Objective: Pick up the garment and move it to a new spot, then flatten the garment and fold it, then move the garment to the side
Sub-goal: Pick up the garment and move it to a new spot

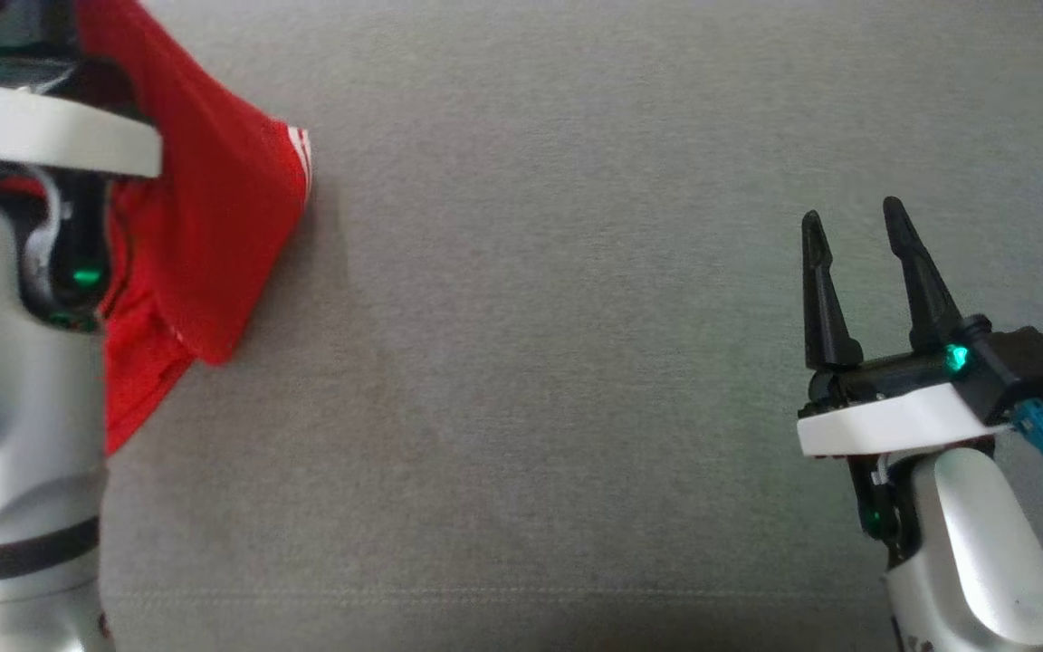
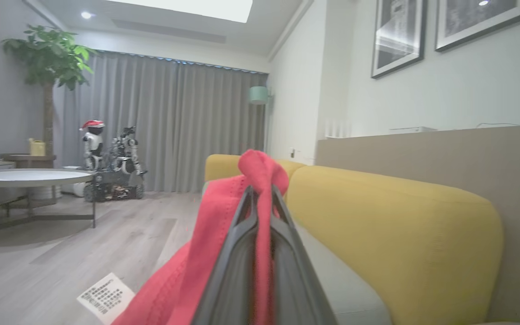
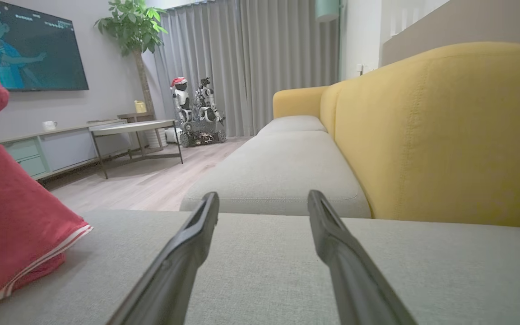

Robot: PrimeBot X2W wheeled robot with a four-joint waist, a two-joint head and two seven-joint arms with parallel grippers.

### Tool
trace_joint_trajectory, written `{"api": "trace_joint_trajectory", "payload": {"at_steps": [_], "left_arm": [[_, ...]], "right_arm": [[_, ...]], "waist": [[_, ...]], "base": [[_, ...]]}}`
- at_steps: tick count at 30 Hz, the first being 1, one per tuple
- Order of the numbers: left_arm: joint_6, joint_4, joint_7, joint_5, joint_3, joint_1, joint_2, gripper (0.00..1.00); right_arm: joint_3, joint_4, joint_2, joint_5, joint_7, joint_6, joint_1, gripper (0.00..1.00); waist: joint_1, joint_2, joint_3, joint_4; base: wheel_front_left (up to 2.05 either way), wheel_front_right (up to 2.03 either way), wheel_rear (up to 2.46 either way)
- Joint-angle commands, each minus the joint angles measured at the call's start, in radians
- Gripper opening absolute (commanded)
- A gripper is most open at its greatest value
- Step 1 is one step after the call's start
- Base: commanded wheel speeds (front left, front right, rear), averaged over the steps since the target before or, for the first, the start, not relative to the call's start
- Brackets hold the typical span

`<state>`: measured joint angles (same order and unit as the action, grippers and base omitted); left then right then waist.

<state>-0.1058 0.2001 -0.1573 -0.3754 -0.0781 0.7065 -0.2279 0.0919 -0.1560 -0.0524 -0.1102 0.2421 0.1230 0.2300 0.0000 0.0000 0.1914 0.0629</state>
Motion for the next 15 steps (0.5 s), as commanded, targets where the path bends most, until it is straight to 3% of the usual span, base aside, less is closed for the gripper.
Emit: {"api": "trace_joint_trajectory", "payload": {"at_steps": [1, 7, 15], "left_arm": [[0.003, -0.065, 0.017, -0.002, 0.015, 0.046, -0.027, 0.0], [0.016, -0.126, 0.082, 0.023, -0.063, 0.105, 0.02, 0.0], [0.035, -0.067, 0.095, 0.045, -0.141, 0.194, 0.096, 0.0]], "right_arm": [[0.025, 0.03, 0.002, -0.009, 0.012, 0.008, 0.017, 1.0], [0.035, 0.033, 0.002, -0.026, 0.017, 0.008, 0.034, 1.0], [0.067, 0.062, 0.002, -0.079, 0.019, 0.008, 0.076, 1.0]], "waist": [[0.0, 0.0, -0.012, -0.031], [0.0, 0.0, -0.002, -0.118], [0.0, 0.0, 0.05, -0.288]], "base": [[0.0, 0.0, 0.0], [0.0, 0.0, 0.0], [0.0, 0.0, 0.0]]}}
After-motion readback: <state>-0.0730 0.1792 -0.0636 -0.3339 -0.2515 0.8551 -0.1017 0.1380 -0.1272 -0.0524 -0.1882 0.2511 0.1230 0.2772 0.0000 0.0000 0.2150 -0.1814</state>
